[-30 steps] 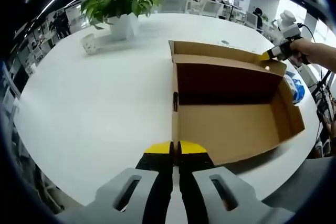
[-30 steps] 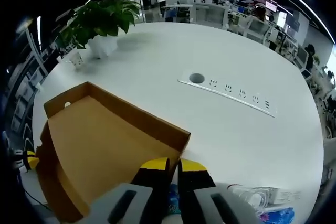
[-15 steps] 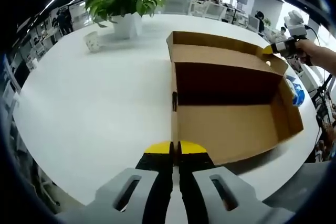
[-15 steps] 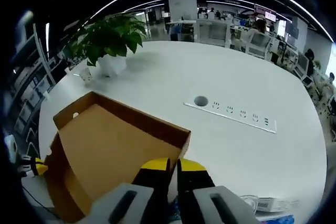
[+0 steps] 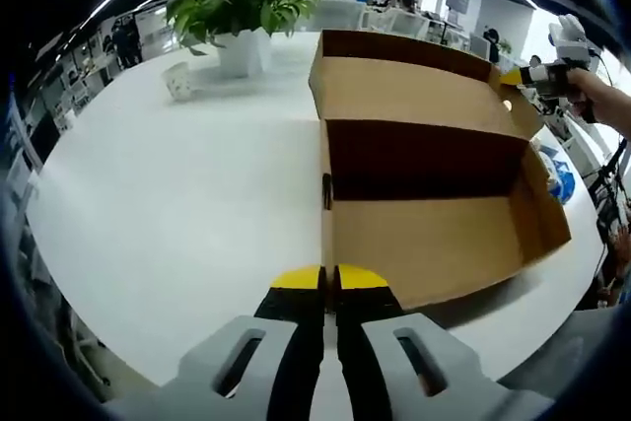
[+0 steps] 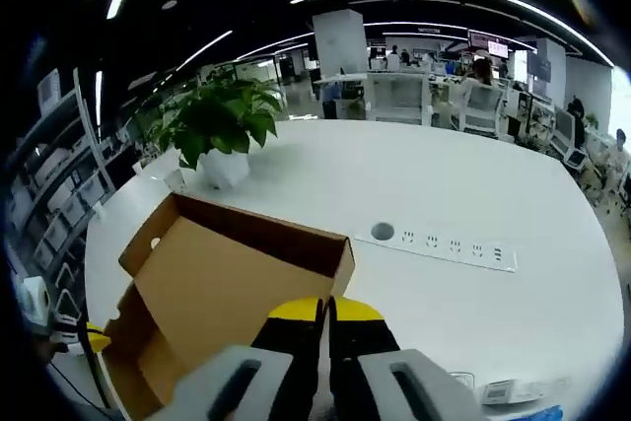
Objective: Operate the shoe box by opening the lid, removing the specified soft item, and placing it in the target area until the item is outside and the box remains undamaged.
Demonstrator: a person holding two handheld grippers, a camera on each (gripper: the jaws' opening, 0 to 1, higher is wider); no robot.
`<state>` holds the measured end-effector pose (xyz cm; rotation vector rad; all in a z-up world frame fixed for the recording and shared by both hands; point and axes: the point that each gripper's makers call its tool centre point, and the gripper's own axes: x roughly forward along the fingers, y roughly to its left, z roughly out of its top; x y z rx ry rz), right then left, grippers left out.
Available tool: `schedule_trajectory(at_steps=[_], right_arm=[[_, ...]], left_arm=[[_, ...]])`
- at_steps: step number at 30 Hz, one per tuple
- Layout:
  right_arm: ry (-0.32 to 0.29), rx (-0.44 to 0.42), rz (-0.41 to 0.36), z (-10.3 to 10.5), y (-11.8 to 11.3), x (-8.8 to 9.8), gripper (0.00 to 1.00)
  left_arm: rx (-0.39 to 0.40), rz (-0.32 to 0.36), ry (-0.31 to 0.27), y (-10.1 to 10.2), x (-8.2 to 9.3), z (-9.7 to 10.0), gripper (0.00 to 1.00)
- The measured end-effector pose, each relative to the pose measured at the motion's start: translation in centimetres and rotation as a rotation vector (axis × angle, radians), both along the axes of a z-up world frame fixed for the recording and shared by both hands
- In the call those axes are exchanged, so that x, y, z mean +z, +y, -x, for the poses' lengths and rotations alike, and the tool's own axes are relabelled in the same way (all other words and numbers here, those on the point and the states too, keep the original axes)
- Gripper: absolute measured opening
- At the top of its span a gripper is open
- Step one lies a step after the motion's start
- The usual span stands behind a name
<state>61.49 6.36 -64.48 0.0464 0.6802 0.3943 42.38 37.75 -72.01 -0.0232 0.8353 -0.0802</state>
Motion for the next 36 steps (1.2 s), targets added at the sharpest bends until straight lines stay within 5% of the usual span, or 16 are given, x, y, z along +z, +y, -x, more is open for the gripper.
schedule_trajectory(at_steps=[13,36], right_arm=[[-0.080,0.019,-0.048,1.6,0.5,2.8,0.00],[-0.179,0.020,-0.107,6.4,0.2,4.9,0.00]], left_arm=[[0.007,0.004,-0.014,-0.1,0.0,-0.1,0.00],[0.020,0.052,-0.062,-0.2,0.3,0.2,0.02]])
